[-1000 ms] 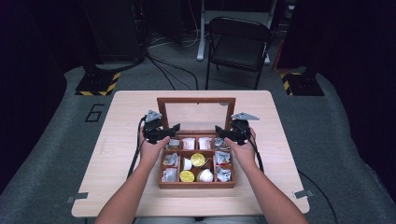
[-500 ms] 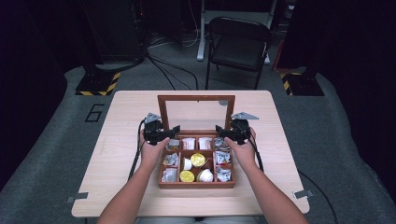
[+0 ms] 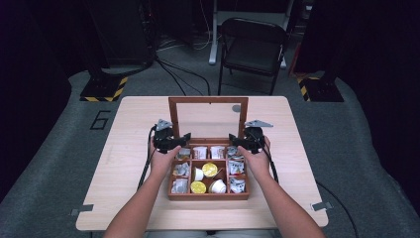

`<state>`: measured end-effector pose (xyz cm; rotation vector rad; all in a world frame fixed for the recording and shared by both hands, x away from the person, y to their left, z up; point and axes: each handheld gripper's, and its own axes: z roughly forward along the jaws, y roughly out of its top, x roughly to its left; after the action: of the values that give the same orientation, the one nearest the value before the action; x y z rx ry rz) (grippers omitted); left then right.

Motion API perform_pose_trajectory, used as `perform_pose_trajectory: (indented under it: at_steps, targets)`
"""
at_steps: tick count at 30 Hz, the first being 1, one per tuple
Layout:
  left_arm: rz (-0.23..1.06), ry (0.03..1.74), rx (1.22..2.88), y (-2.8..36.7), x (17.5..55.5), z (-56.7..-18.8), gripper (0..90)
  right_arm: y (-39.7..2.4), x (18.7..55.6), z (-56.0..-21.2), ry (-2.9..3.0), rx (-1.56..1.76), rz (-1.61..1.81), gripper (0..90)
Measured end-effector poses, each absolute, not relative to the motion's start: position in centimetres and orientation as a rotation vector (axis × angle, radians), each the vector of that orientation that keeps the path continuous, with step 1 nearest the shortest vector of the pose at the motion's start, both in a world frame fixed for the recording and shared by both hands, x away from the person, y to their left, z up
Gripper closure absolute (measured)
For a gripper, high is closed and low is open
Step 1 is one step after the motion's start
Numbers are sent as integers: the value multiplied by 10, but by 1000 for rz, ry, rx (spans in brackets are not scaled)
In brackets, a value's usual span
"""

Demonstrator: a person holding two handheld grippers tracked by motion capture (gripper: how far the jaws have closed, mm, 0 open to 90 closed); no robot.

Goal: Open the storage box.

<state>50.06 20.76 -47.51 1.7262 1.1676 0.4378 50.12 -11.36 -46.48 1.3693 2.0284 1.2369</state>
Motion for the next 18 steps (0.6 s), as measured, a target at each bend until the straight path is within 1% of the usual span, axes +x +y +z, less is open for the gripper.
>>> perform_pose_trajectory:
  at_steps: [6, 10, 18]
  targets:
    - [415, 1191, 1719, 208, 505, -476, 335, -112, 504, -463, 2032, 1367, 1209, 379]
    - [423, 1203, 1716, 207, 507, -476, 334, -111, 506, -465, 2025, 1378, 1199, 406]
    - [410, 1216, 1718, 206, 512, -479, 332, -113, 510, -468, 2030, 1381, 1208, 422]
